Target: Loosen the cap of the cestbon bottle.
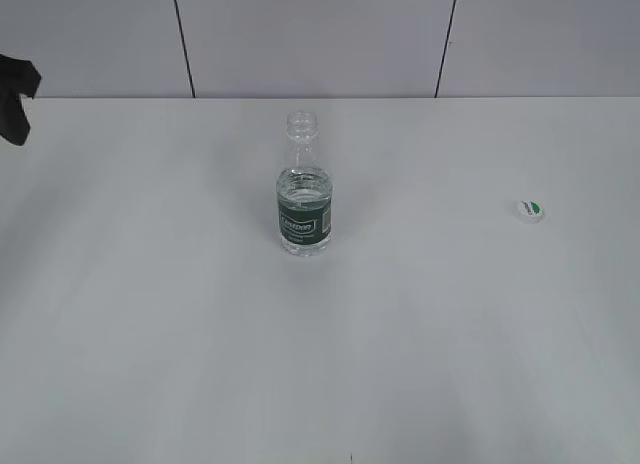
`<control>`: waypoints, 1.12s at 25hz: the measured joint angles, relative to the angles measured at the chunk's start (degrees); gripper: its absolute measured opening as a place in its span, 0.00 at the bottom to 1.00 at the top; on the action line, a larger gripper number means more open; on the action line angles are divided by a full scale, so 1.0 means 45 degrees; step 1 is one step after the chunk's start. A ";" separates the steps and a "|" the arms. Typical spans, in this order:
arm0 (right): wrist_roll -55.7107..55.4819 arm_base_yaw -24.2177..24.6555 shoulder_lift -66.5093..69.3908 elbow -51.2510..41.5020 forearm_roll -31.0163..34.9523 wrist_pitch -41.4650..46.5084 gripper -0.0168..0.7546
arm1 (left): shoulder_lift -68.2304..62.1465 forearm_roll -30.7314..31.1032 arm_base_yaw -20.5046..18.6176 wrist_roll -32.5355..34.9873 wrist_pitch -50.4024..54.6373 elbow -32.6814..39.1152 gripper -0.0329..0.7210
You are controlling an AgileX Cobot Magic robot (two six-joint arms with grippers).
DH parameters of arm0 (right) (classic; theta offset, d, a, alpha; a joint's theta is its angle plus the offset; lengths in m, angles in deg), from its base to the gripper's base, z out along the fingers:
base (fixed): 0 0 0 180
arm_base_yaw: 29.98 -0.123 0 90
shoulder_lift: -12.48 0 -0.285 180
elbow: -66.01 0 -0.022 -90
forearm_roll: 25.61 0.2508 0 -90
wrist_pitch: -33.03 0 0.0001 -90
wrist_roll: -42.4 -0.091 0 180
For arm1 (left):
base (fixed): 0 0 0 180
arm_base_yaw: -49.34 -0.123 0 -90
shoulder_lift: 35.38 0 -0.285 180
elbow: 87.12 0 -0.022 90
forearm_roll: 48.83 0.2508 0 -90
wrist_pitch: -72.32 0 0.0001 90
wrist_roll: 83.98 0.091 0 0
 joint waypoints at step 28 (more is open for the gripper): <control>0.0000 0.0000 0.0000 0.0000 0.0000 0.0000 0.60 | 1.1225 0.0360 -0.0016 0.0039 0.1871 0.5811 0.63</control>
